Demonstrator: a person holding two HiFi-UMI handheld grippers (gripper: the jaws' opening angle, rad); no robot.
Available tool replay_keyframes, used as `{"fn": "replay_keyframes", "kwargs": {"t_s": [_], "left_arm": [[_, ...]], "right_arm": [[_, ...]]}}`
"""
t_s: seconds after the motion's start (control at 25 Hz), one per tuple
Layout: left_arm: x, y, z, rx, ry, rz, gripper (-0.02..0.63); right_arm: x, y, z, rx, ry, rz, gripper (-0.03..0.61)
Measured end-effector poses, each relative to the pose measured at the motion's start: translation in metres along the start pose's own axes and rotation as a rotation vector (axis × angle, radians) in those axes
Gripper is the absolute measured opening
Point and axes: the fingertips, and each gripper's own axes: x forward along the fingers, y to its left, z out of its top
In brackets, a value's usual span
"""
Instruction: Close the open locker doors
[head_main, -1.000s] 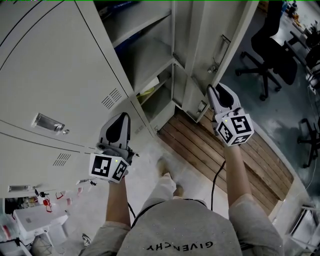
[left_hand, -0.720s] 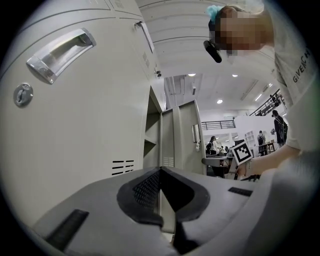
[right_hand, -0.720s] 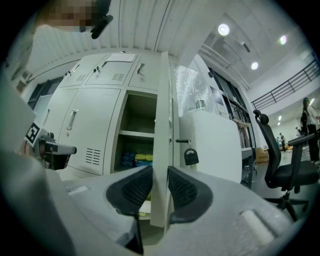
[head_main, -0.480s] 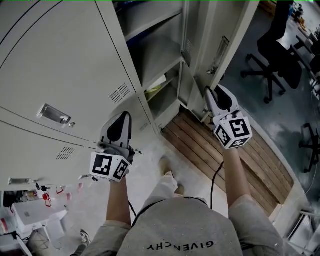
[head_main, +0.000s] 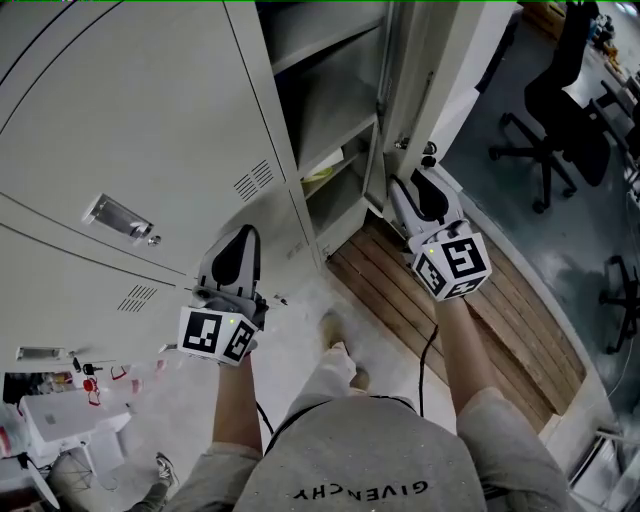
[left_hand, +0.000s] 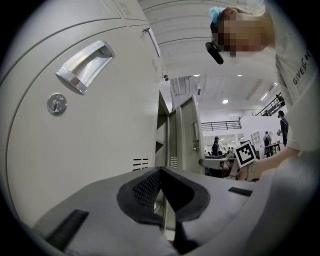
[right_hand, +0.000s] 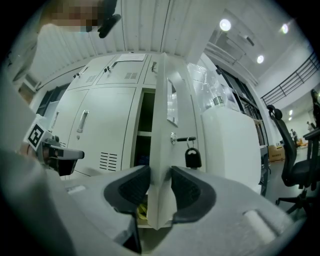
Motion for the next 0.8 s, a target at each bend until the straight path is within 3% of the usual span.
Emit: {"fn": "replay_keyframes", "kwargs": {"t_s": [0.8], "left_arm": [[-0.044, 0.038, -0.009, -0.012, 0.022, 0.101, -0.003]], "right_arm": [[0.078, 0.07, -0.003, 0.019, -0.004, 0.092, 0.143]]}}
